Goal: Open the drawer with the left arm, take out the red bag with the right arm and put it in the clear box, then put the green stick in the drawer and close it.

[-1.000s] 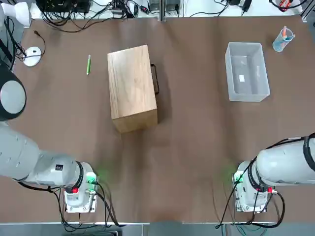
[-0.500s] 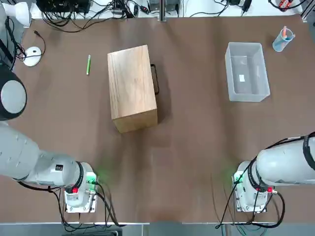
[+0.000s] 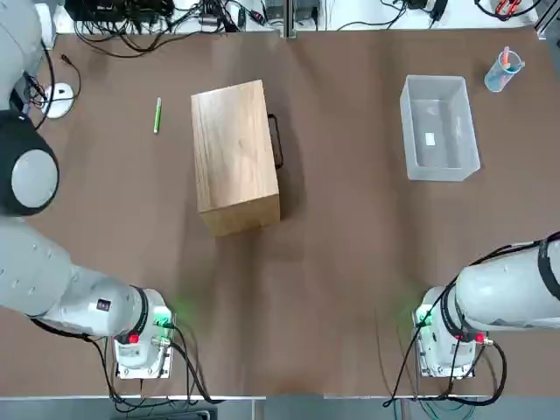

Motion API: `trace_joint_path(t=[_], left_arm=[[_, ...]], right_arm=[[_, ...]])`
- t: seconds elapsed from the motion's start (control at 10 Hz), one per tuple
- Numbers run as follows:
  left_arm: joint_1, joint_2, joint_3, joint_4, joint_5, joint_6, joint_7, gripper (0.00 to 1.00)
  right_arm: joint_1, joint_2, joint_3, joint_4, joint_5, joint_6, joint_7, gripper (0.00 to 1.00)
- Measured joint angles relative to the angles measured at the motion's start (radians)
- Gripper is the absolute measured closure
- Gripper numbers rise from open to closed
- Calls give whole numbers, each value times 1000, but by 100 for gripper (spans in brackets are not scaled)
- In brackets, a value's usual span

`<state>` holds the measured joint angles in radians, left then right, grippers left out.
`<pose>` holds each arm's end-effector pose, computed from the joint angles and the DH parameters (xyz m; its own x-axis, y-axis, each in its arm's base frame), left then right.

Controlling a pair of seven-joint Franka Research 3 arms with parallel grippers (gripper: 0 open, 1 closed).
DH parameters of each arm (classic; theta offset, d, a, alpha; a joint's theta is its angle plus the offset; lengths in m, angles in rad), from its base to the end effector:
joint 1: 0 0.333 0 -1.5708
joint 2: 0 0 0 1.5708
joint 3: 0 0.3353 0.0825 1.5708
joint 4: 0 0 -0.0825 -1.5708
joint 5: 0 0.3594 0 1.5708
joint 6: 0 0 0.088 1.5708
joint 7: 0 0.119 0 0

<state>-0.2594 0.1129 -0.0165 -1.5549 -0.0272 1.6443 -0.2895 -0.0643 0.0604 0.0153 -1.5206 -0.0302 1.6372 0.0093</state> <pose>0.5484 -0.1579 0.5832 0.9994 0.0157 -0.0308 0.0163 -0.9996 0.0210 0.5565 -0.0310 0.6277 0.9968 -0.0563 0.0564 -0.0580 -0.9979 0.0287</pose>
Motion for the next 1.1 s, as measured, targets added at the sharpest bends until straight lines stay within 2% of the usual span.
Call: trace_joint_path(t=[0.4,0.7,0.9,1.1], left_arm=[[-227,64,-7,11,-1,59,-292,0],[-381,169,-9,119,-1,72,-530,0],[-441,224,-9,183,-1,90,-616,0],[-494,279,-9,217,-1,188,-714,0]], right_arm=[[-3,2,-1,1,0,18,0,0],[-4,8,-2,1,0,18,0,0],[-4,18,-2,1,0,18,0,0],[-4,24,-1,1,0,18,0,0]])
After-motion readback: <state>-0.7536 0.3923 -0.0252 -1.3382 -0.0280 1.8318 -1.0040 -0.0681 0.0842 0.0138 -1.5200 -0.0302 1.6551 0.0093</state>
